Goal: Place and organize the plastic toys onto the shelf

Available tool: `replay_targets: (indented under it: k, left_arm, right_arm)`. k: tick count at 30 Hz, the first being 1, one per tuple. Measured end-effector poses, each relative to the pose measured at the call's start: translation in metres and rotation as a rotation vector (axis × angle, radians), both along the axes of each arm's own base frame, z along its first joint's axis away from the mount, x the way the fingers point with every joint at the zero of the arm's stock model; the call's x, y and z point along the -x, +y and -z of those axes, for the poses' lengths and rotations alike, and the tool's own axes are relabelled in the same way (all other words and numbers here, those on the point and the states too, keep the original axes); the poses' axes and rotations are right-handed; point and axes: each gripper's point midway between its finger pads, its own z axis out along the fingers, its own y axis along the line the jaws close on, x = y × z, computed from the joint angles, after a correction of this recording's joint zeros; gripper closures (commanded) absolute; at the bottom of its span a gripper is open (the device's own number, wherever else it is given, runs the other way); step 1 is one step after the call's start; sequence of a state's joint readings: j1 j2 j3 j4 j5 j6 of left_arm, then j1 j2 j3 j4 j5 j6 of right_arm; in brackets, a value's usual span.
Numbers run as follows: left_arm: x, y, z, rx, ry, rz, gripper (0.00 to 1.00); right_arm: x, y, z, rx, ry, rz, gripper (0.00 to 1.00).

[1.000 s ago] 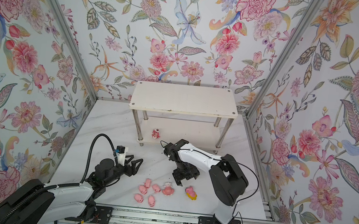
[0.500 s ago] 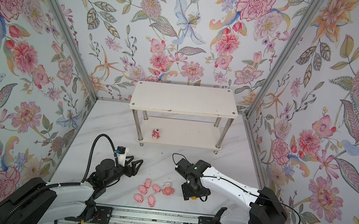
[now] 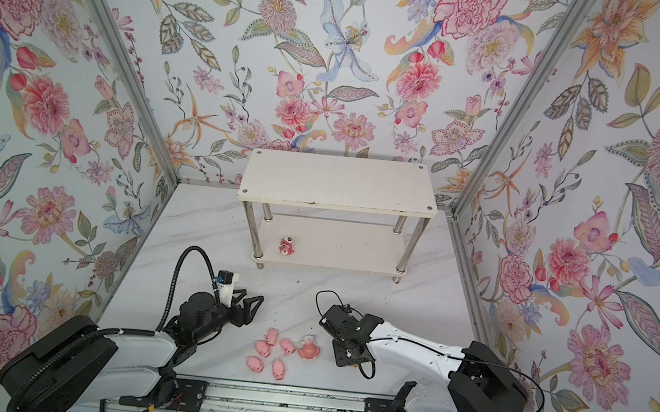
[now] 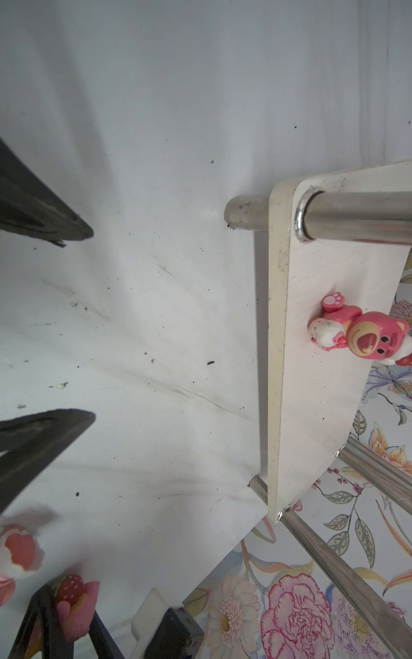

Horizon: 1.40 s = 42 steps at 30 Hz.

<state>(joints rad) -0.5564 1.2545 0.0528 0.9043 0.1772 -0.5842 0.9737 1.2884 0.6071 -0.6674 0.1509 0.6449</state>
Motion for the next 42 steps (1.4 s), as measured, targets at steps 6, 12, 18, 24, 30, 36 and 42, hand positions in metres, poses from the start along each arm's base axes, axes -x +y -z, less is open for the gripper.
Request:
replay_targets:
  k: [6,12,18,24,30,36,42]
  left_arm:
    - [0.001,0.000,0.007,-0.010,0.019,0.002,0.25]
    - [0.001,-0.001,0.006,-0.006,0.016,0.006,0.25]
    - [0.001,-0.004,-0.010,0.029,-0.023,0.021,0.24]
    - [0.000,-0.002,-0.041,0.073,-0.114,0.009,0.24]
    - [0.001,0.005,-0.045,0.064,-0.140,-0.018,0.24]
    - [0.001,0.005,-0.036,0.043,-0.112,-0.018,0.24]
    - [0.001,0.005,-0.026,0.027,-0.085,-0.018,0.24]
  right_arm:
    - [0.002,0.001,-0.003,0.005,0.022,0.014,0.77]
    - [0.005,0.014,-0.027,0.140,0.179,-0.011,0.78]
    - [0.034,-0.001,-0.023,0.378,0.463,-0.112,0.80]
    - [0.054,-0.025,-0.034,0.574,0.679,-0.196,0.78]
    - [0.053,-0.025,-0.036,0.625,0.760,-0.262,0.63]
    - [0.044,-0.027,-0.030,0.646,0.787,-0.275,0.52]
    - [0.024,-0.024,-0.026,0.652,0.740,-0.298,0.34]
